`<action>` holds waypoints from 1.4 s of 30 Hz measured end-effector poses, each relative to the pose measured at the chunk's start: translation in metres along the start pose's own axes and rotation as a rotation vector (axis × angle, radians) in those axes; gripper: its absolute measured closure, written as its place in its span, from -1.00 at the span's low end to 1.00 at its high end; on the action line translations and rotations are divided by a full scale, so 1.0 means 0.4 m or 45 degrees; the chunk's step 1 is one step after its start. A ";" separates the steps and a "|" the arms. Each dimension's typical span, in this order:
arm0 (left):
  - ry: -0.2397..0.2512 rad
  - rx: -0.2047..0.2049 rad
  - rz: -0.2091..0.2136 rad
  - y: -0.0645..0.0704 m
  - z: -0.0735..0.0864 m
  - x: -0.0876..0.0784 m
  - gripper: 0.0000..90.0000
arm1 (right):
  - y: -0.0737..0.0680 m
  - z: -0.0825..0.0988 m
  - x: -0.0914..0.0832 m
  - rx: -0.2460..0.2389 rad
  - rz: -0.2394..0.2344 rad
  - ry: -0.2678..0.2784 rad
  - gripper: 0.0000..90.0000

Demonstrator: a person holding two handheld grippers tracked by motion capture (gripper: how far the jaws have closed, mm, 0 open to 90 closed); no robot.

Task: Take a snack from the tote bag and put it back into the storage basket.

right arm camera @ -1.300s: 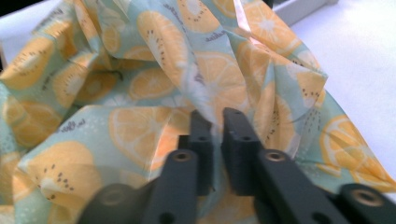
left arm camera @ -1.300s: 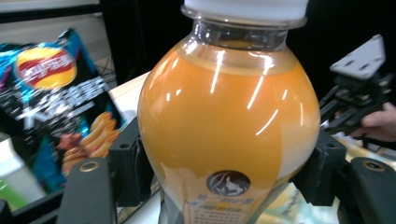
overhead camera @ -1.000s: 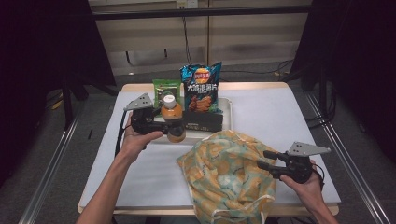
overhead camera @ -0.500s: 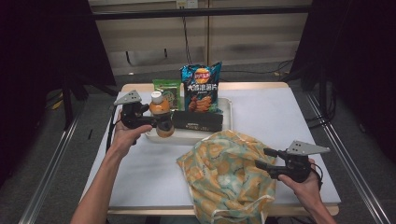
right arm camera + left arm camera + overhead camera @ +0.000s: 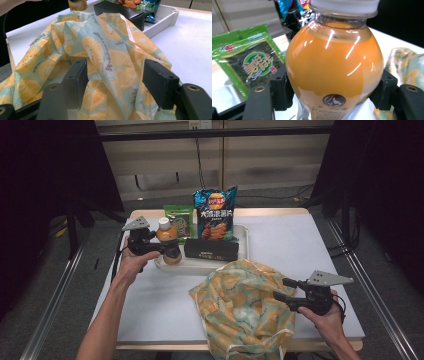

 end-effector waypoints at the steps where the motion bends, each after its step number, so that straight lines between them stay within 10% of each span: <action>1: -0.001 0.000 -0.001 -0.006 0.000 0.002 -0.29 | 0.000 0.000 0.000 0.001 0.000 -0.001 -0.19; 14: -0.054 0.007 -0.050 -0.059 0.034 0.051 -0.29 | 0.004 0.003 0.002 0.008 -0.005 -0.006 -0.20; 34: -0.120 0.079 -0.070 -0.046 0.063 0.064 -0.31 | 0.002 0.005 0.003 0.005 -0.005 -0.009 -0.23; 42: -0.105 0.012 -0.107 -0.037 0.068 0.060 -0.49 | -0.001 0.004 0.003 0.005 -0.010 -0.009 -0.28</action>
Point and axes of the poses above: each handheld gripper's, and its own axes: x roughly forward along the jaws, z roughly out of its underside, y roughly to its right, the point moved 6 cm from there along x, roughly forward along the jaws, and after that the axes turned 5 degrees about -y, right-handed, at the moved point
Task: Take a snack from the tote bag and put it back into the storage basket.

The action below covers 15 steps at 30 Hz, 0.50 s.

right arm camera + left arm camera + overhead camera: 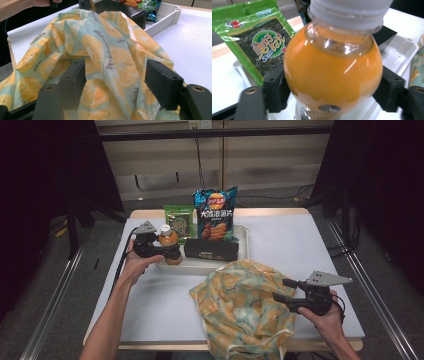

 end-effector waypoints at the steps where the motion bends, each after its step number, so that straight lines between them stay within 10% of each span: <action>1: -0.002 -0.013 0.000 0.002 0.001 -0.001 -0.54 | 0.000 0.000 0.000 0.000 0.000 0.000 -0.28; 15: 0.077 -0.212 -0.215 0.037 -0.022 -0.016 -0.69 | -0.005 0.000 0.003 -0.006 -0.008 -0.005 -0.29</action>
Point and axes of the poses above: each handheld gripper's, and its own axes: x roughly forward along the jaws, z roughly out of its underside, y roughly to its right, the point moved 6 cm from there along x, roughly forward along the jaws, and after that the axes turned 5 degrees about -y, right-handed, at the moved point
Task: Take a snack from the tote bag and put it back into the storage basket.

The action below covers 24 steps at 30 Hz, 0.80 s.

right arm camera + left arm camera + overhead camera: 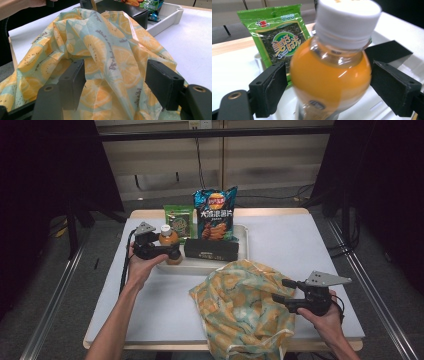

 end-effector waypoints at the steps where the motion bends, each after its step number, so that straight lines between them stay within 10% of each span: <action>1: 0.000 -0.005 -0.018 0.002 0.002 0.007 -0.69 | 0.001 0.001 0.000 0.000 0.004 -0.001 -0.29; 10: -0.002 -0.004 -0.078 0.023 0.003 0.037 -0.34 | 0.005 0.003 0.000 0.004 0.001 -0.001 -0.29; 24: -0.022 0.096 0.112 -0.016 -0.018 0.016 -0.33 | 0.010 0.005 0.001 0.011 0.004 -0.003 -0.29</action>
Point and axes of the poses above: each handheld gripper's, and its own axes: x roughly forward along the jaws, z roughly out of its underside, y roughly to its right, the point moved 6 cm from there along x, roughly forward along the jaws, and after that the axes turned 5 degrees about -y, right-handed, at the moved point
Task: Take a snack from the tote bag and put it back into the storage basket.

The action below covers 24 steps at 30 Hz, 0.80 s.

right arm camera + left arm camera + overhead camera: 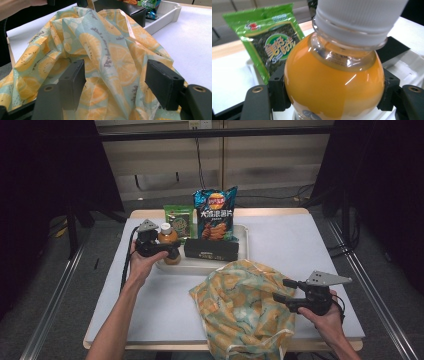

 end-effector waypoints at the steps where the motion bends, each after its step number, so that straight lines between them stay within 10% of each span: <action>1: -0.011 0.032 0.035 -0.007 -0.002 -0.001 -0.33 | 0.002 0.000 0.000 0.006 0.004 -0.001 -0.29; 24: -0.035 0.149 0.230 -0.044 0.014 0.020 -0.33 | 0.005 0.005 0.003 0.015 0.000 -0.009 -0.30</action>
Point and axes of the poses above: each handheld gripper's, and its own axes: x roughly forward along the jaws, z roughly out of its underside, y roughly to its right, the point moved 6 cm from there along x, roughly forward along the jaws, and after that the axes turned 5 degrees about -y, right-handed, at the moved point
